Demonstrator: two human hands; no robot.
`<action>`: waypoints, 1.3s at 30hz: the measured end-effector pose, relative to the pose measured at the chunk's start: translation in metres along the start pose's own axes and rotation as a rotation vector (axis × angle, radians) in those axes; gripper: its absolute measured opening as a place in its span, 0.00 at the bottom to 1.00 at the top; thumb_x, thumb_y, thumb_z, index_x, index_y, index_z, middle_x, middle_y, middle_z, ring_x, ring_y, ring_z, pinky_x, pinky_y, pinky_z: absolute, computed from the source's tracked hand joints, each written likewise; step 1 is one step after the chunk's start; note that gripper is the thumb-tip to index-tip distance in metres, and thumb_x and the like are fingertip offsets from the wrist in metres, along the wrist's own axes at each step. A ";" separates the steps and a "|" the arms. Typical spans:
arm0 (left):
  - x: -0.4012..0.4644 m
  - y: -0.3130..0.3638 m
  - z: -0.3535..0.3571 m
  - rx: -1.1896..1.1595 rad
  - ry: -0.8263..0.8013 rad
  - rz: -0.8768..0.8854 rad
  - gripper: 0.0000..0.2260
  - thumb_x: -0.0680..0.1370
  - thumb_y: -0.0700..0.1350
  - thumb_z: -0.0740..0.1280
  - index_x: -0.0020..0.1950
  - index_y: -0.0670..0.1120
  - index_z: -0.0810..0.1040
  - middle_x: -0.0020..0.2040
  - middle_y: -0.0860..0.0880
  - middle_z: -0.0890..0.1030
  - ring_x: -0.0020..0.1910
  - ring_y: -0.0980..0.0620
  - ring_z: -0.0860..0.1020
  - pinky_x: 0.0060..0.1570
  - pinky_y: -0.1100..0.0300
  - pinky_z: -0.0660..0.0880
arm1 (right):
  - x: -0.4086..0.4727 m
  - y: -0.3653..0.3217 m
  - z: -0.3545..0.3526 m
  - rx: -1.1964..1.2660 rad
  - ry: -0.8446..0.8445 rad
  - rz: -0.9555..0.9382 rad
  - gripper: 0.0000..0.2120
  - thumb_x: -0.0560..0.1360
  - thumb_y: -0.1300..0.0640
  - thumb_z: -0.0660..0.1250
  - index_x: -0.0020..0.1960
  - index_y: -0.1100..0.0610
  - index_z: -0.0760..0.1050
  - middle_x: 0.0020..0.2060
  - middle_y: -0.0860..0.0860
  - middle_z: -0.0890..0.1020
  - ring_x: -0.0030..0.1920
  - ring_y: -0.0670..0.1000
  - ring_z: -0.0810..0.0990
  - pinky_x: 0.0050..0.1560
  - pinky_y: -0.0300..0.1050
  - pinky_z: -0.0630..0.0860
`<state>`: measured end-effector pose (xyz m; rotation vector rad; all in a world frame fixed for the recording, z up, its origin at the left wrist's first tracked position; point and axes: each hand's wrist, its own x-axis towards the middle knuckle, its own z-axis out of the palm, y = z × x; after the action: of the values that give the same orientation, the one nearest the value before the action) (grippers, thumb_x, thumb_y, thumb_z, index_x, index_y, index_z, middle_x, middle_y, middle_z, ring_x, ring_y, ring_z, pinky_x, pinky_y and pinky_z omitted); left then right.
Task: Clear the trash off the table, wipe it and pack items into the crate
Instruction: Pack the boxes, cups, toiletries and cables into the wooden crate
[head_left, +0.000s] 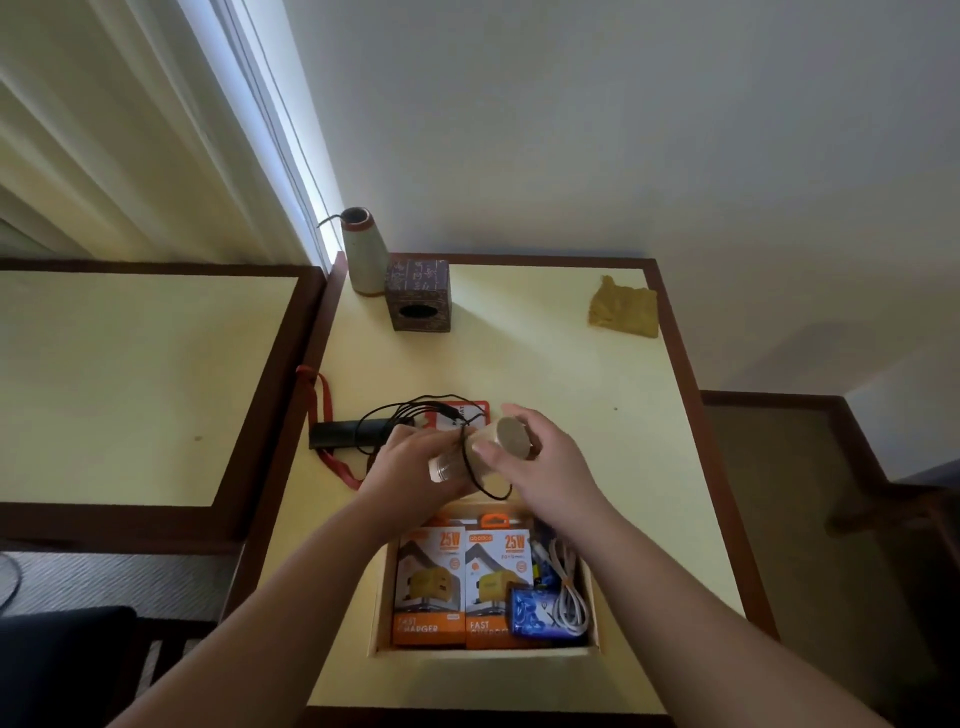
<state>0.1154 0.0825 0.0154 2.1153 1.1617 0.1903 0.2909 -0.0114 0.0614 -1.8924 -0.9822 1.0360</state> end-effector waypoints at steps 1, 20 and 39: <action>-0.001 0.001 -0.001 -0.031 -0.005 -0.022 0.26 0.76 0.58 0.75 0.74 0.64 0.74 0.66 0.64 0.77 0.68 0.55 0.66 0.68 0.47 0.69 | 0.002 -0.003 -0.001 -0.024 0.021 -0.027 0.29 0.74 0.39 0.76 0.72 0.43 0.74 0.64 0.38 0.79 0.64 0.44 0.78 0.62 0.42 0.77; -0.087 -0.023 0.015 -0.078 0.024 -0.122 0.19 0.76 0.67 0.67 0.65 0.66 0.79 0.60 0.70 0.75 0.65 0.63 0.67 0.61 0.58 0.70 | -0.054 0.057 0.008 0.065 -0.152 0.266 0.14 0.76 0.46 0.75 0.59 0.48 0.77 0.57 0.46 0.81 0.57 0.49 0.81 0.48 0.41 0.85; -0.078 -0.043 0.033 0.224 -0.087 0.052 0.25 0.81 0.62 0.64 0.78 0.63 0.69 0.74 0.62 0.70 0.74 0.58 0.59 0.75 0.56 0.52 | 0.096 0.022 -0.003 -0.576 -0.123 -0.031 0.13 0.82 0.53 0.65 0.67 0.49 0.77 0.55 0.46 0.82 0.54 0.49 0.81 0.54 0.47 0.79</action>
<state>0.0549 0.0197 -0.0216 2.3256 1.1210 -0.0092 0.3358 0.0619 0.0140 -2.2748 -1.4979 0.9216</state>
